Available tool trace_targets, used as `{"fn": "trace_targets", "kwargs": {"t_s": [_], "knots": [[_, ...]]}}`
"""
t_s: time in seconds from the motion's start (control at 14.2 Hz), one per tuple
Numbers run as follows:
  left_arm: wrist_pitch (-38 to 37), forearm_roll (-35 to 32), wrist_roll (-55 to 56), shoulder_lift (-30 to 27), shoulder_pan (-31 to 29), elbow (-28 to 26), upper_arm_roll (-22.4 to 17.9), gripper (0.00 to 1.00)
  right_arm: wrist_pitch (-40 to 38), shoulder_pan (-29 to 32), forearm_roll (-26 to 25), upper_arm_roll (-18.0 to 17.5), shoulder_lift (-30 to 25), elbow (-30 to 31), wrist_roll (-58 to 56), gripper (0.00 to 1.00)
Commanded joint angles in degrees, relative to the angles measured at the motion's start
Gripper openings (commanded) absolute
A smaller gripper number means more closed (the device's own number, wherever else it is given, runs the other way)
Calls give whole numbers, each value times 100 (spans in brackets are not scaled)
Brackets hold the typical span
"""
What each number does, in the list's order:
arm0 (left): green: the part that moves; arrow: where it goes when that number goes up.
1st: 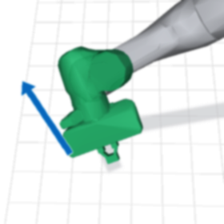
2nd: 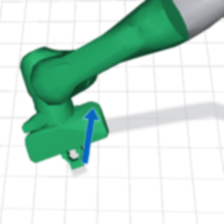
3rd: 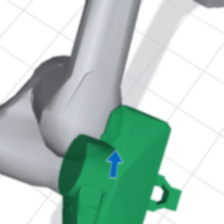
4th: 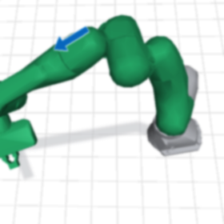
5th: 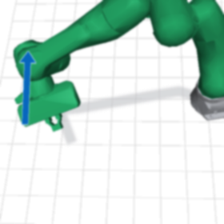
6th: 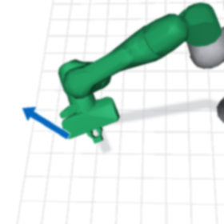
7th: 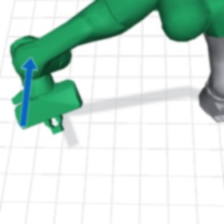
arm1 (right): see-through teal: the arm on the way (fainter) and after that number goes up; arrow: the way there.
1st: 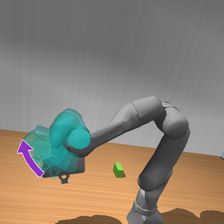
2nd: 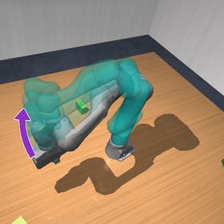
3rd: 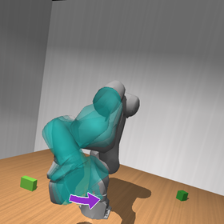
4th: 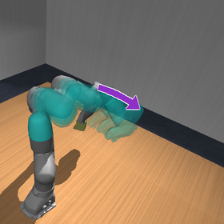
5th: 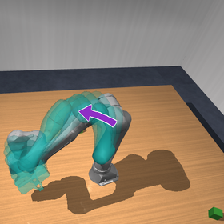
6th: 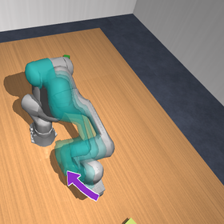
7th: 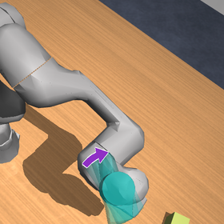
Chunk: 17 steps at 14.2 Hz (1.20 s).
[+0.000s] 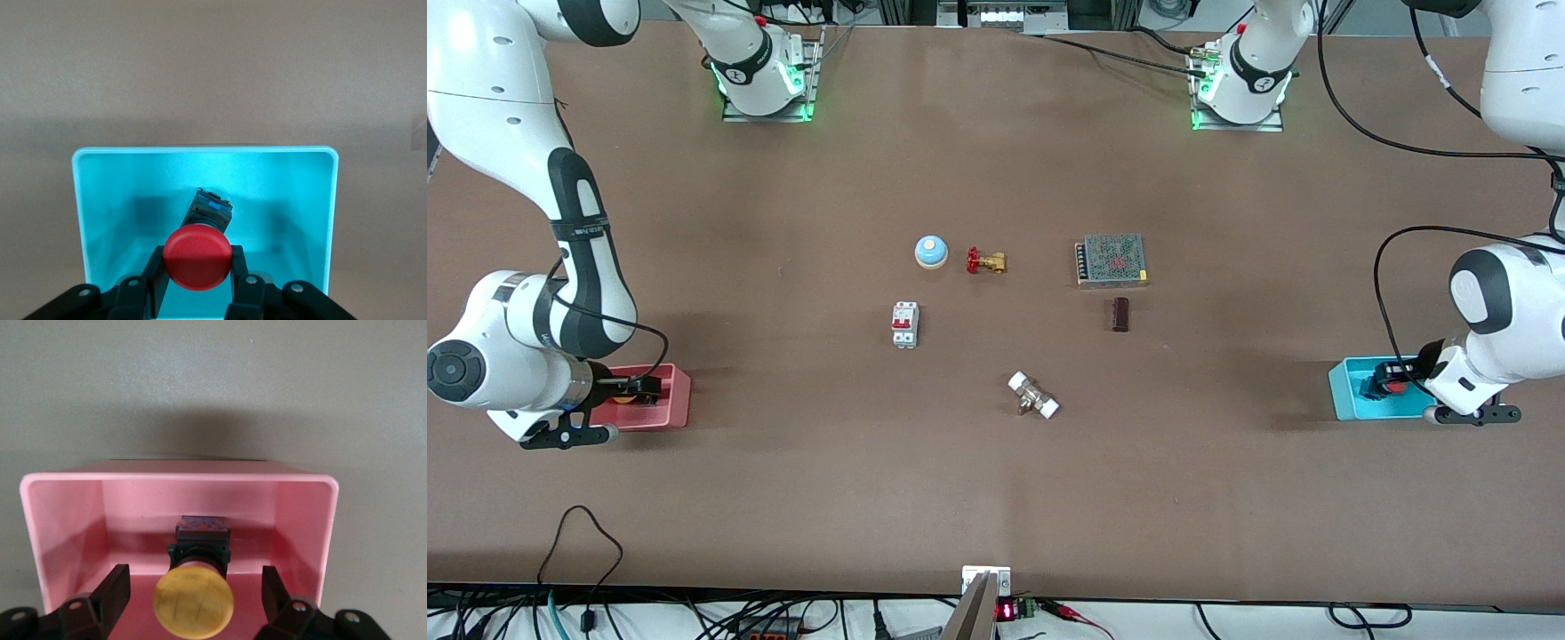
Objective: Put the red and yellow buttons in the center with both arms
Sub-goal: 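Grasp the yellow button with the right gripper, the red with the left, then lift the red button out of the cyan box with the left gripper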
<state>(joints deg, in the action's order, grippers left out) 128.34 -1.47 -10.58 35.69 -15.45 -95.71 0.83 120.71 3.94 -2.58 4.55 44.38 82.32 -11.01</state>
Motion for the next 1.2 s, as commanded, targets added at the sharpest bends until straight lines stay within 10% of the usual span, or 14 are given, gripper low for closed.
{"fn": "trace_targets", "kwargs": {"t_s": [0.0,0.49,1.12], "knots": [[-45,-134,-50,-325,-28,0,14,19,-13,46,-76,-42,97,-146,-68,77],[-1450,-134,73,-1309,42,105,399,20,5,28,-85,-42,89,-199,-234,36],[-1786,-117,2523,-1056,409,-18,1728,20,-924,11,-76,-33,-52,-910,-666,34]]}}
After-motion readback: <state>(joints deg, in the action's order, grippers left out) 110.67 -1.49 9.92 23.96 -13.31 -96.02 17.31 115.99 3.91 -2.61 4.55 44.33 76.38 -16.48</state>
